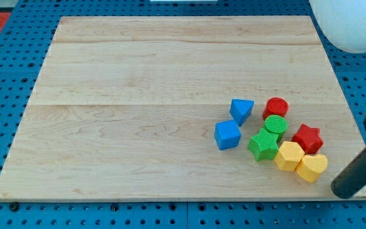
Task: Move the yellow heart in between the green circle and the yellow hexagon
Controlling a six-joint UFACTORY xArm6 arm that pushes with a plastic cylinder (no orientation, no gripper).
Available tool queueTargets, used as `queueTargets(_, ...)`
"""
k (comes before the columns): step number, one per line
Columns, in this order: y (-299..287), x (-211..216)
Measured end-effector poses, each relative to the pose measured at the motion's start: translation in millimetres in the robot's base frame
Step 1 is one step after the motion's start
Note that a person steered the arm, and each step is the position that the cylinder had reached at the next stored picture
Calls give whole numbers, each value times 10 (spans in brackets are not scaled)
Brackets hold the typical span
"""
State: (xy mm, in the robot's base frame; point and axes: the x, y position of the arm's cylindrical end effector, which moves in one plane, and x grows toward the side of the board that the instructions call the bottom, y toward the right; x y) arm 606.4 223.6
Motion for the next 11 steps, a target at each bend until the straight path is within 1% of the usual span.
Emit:
queueTargets(1,-218,-613)
queueTargets(2,-176,-581)
queueTargets(3,402,-106)
queueTargets(5,-524,-367)
queueTargets(8,-671,-914)
queueTargets(9,-740,-686)
queueTargets(10,-229,-606)
queueTargets(11,432,-890)
